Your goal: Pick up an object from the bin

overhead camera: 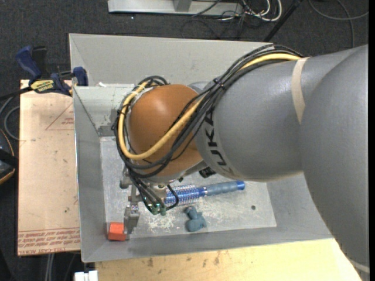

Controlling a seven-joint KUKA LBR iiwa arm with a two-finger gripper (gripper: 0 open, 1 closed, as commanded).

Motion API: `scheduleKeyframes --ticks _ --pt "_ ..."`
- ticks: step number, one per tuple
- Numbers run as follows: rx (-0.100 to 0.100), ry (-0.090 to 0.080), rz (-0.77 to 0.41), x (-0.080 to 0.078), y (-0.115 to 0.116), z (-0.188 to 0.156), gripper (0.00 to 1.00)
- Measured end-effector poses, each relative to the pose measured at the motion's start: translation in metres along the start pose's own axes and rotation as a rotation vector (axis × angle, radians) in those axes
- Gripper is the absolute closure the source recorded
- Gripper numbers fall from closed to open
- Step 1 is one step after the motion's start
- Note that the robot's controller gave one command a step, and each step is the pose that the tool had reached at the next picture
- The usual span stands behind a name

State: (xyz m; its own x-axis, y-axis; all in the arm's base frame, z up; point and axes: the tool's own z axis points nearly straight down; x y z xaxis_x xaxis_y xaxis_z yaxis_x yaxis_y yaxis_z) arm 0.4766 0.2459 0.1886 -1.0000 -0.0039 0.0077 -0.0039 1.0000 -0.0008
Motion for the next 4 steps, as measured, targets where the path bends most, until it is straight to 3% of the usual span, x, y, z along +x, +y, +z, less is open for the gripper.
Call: scheduleKeyframes --ticks 1,2,3,4 --pt "-0.008 -0.015 0.067 -0.020 -0.055 0.116 0.00" --pt "0.002 -0.016 -0.271 -0.085 -0.138 0.051 0.00" --pt "-0.003 -0.011 -0.299 -0.060 -0.192 0.108 0.00" --pt "-0.002 -0.011 -0.304 -0.061 -0.190 0.105 1.00"
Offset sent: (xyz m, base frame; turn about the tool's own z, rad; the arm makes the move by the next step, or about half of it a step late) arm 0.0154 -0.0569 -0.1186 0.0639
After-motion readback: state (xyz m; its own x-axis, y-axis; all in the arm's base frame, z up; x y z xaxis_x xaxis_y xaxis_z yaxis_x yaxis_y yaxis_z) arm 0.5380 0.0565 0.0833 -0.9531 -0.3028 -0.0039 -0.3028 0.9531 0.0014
